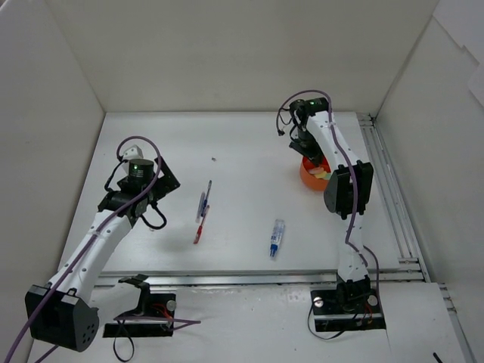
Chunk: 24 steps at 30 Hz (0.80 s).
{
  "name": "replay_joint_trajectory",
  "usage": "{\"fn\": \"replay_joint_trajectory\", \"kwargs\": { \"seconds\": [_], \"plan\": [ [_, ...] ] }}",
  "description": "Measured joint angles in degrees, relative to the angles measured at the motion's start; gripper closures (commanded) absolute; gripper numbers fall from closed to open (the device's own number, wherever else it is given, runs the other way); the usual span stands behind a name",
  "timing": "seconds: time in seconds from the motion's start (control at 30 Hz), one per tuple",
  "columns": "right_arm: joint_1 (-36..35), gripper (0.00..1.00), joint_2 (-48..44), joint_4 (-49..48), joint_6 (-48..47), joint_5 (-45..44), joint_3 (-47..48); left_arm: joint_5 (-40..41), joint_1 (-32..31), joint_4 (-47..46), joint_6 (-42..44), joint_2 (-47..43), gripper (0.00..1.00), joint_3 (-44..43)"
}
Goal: Sort the stationery into containers
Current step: Place the pen in the storage box.
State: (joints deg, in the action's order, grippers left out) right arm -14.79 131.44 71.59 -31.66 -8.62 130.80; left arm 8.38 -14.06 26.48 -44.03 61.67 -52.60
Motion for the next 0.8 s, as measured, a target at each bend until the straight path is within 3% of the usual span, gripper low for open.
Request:
{"fn": "replay_joint_trajectory", "kwargs": {
  "seconds": [0.1,0.13,0.23,0.5,0.63,0.67,0.8],
  "plan": [
    [-0.7,0.77,0.0,-0.2,0.0,-0.3,0.1,0.0,0.3,0.0,0.0,0.0,0.0,0.0],
    [-0.7,0.65,0.0,-0.4,-0.1,-0.3,0.1,0.0,0.3,0.0,0.0,0.0,0.0,0.0],
    [-1.1,0.49,0.0,-1.1,0.1,-0.5,0.1,0.0,0.5,0.1,0.0,0.0,0.0,0.0],
    [-1.3,0.4,0.0,-3.4,0.2,-0.9,0.0,0.0,0.6,0.2,0.0,0.0,0.0,0.0],
    [-1.3,0.3,-2.3,-5.2,0.4,-0.9,-1.4,0.0,0.6,0.3,0.0,-0.3,0.0,0.0],
    [-1.3,0.03,-3.4,-5.7,0.5,-0.9,-2.0,0.0,0.6,0.3,0.0,-0.4,0.0,0.0],
    [-1.3,0.02,-9.9,-8.4,1.8,-1.3,-4.7,0.0,0.6,0.2,0.0,-1.5,0.0,0.6]
  ]
}}
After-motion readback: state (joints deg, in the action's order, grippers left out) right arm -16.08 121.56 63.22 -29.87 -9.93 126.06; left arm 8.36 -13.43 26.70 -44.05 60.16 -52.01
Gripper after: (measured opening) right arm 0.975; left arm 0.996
